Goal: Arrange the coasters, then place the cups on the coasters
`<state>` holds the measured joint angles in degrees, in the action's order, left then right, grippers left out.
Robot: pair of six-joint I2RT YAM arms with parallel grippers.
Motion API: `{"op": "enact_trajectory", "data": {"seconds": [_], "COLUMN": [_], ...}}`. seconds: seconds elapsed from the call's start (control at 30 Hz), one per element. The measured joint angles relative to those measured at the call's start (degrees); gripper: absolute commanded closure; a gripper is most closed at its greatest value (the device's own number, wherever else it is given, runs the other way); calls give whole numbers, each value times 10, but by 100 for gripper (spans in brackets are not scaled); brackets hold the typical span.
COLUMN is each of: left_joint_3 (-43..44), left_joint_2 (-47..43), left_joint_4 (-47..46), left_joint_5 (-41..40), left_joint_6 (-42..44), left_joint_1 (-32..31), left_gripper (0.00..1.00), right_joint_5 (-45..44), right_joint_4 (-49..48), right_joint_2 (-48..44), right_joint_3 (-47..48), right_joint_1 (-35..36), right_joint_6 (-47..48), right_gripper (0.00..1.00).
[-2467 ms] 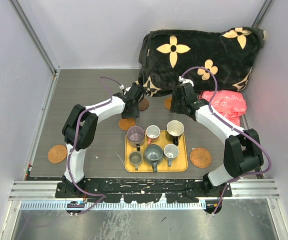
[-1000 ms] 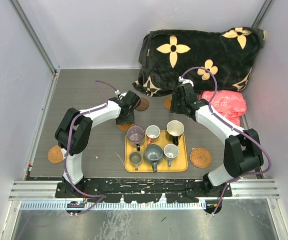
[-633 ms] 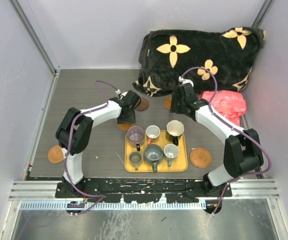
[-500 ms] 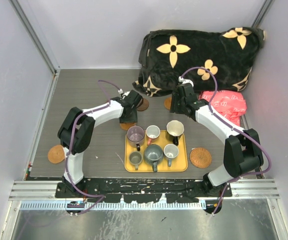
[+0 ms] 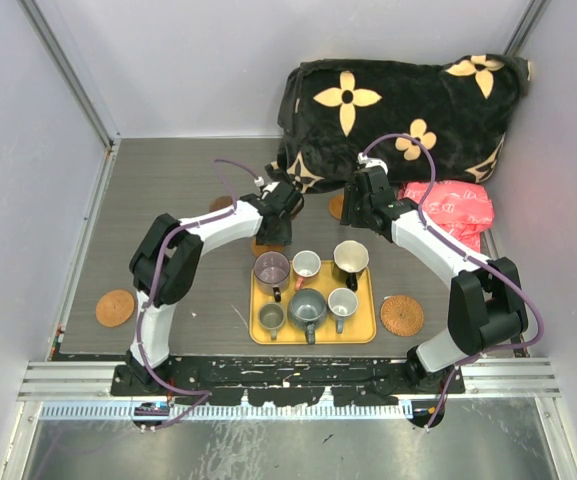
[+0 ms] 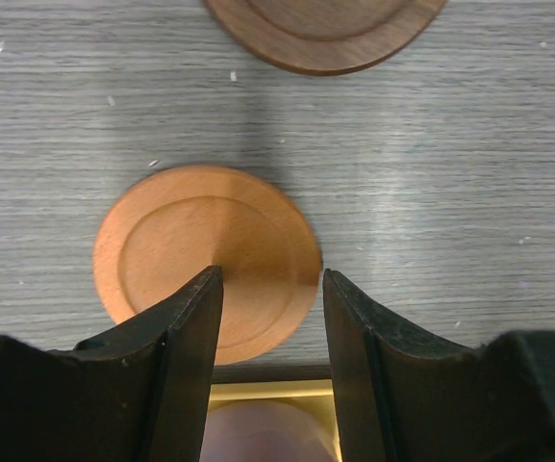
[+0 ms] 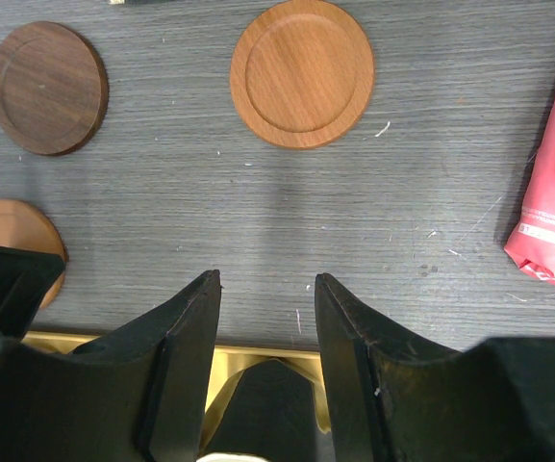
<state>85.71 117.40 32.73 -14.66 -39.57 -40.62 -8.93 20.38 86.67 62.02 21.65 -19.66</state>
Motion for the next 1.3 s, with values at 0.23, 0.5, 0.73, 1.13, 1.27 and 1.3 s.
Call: {"op": "enact_trajectory", "data": {"seconds": [0.23, 0.5, 0.73, 1.13, 1.27, 1.3], "left_joint_3": [26, 39, 35, 30, 9, 5], "left_joint_2": [16, 24, 18, 9, -11, -15], "left_joint_4": [1, 1, 9, 44, 43, 44], "left_joint_5": [15, 23, 14, -14, -23, -24], "left_joint_6": [-3, -4, 2, 17, 18, 18], "left_joint_1": [-7, -8, -9, -9, -8, -7], "left_gripper": [53, 52, 51, 51, 50, 50], "right_joint_5": [0, 0, -8, -17, -17, -17], "right_joint_4": [0, 0, -3, -7, -7, -7], "right_joint_2": [0, 0, -1, -2, -5, -5], "right_joint_3": [0, 0, 0, -1, -3, -3], "right_joint_1": [0, 0, 0, 0, 0, 0], "right_joint_6": [0, 0, 0, -2, -2, -3], "right_gripper": [50, 51, 50, 49, 49, 49]}}
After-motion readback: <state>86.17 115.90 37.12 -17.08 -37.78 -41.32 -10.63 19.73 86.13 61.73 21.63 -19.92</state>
